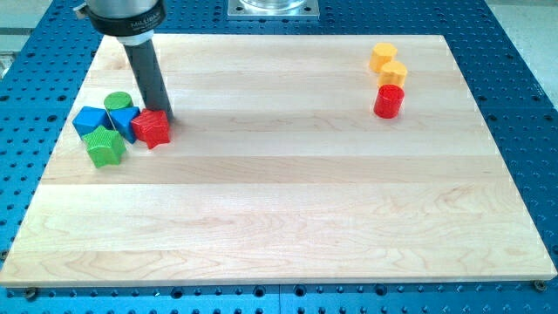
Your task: Slide the red circle into the group of blocks
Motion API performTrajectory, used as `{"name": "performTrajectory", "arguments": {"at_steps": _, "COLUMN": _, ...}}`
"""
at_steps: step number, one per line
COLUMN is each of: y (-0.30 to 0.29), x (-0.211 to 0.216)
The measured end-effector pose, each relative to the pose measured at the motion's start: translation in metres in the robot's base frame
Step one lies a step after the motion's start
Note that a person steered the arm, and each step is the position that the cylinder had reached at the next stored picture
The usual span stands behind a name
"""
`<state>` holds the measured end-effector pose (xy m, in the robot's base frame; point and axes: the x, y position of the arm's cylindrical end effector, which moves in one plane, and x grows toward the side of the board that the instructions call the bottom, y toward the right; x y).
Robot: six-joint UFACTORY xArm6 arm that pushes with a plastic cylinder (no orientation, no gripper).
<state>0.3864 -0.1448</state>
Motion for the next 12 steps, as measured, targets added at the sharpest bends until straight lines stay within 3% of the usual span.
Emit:
{"name": "performTrajectory", "arguments": {"at_steps": 1, "y": 0.108, "x": -0.009}}
{"name": "performTrajectory", "arguments": {"at_steps": 3, "y": 0.308, "x": 0.043}}
{"name": "performTrajectory", "arguments": {"at_steps": 4, "y": 0.359, "x": -0.011}}
{"name": "performTrajectory", "arguments": {"at_steps": 5, "y": 0.306, "x": -0.028}}
{"name": "performTrajectory", "arguments": {"at_steps": 6, "y": 0.164, "x": -0.004}}
{"name": "performTrajectory", "arguments": {"at_steps": 8, "y": 0.040, "x": -0.007}}
{"name": "performTrajectory", "arguments": {"at_steps": 9, "y": 0.009, "x": -0.007}}
{"name": "performTrajectory", "arguments": {"at_steps": 10, "y": 0.077, "x": -0.004}}
{"name": "performTrajectory", "arguments": {"at_steps": 12, "y": 0.274, "x": -0.010}}
